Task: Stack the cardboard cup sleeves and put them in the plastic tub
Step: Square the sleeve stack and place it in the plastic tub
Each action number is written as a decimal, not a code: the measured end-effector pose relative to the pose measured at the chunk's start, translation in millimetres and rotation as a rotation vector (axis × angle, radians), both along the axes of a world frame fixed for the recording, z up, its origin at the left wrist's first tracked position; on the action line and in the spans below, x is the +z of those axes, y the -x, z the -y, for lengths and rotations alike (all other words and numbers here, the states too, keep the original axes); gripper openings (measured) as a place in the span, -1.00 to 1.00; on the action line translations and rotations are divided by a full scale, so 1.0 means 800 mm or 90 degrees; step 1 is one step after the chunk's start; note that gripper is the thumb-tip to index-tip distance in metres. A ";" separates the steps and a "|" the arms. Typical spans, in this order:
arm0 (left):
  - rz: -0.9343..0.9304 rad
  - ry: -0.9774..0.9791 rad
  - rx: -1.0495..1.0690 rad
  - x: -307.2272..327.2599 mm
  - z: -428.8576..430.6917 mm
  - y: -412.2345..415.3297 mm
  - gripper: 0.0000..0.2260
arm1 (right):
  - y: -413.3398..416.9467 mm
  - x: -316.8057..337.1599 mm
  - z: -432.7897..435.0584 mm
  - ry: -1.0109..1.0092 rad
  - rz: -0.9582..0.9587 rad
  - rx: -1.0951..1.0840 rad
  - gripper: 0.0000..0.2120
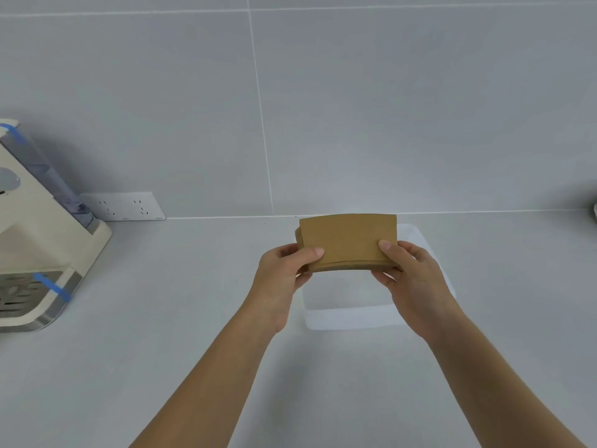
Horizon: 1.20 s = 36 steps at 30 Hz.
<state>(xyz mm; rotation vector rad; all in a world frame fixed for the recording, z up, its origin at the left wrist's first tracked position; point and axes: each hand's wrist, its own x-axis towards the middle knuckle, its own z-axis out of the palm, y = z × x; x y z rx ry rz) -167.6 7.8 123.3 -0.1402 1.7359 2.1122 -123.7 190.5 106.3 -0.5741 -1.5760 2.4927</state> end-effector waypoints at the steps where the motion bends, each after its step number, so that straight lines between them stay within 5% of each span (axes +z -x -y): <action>1: 0.026 -0.008 0.003 -0.001 -0.007 0.004 -0.92 | 0.004 -0.002 -0.007 0.004 0.015 0.008 -0.29; 4: 0.097 -0.021 0.035 -0.006 -0.030 0.016 -0.91 | 0.016 -0.009 -0.029 0.021 0.051 0.040 -0.73; 7: 0.160 -0.027 0.073 -0.017 -0.051 0.027 -0.77 | 0.031 -0.019 -0.042 0.041 0.114 0.037 -0.86; 17: 0.296 -0.004 0.119 -0.046 -0.090 0.058 -0.90 | 0.071 -0.052 -0.065 0.078 0.256 0.038 -0.83; 36: 0.287 0.142 0.037 -0.092 -0.096 0.095 -0.88 | 0.103 -0.085 -0.085 -0.091 0.299 0.135 -0.82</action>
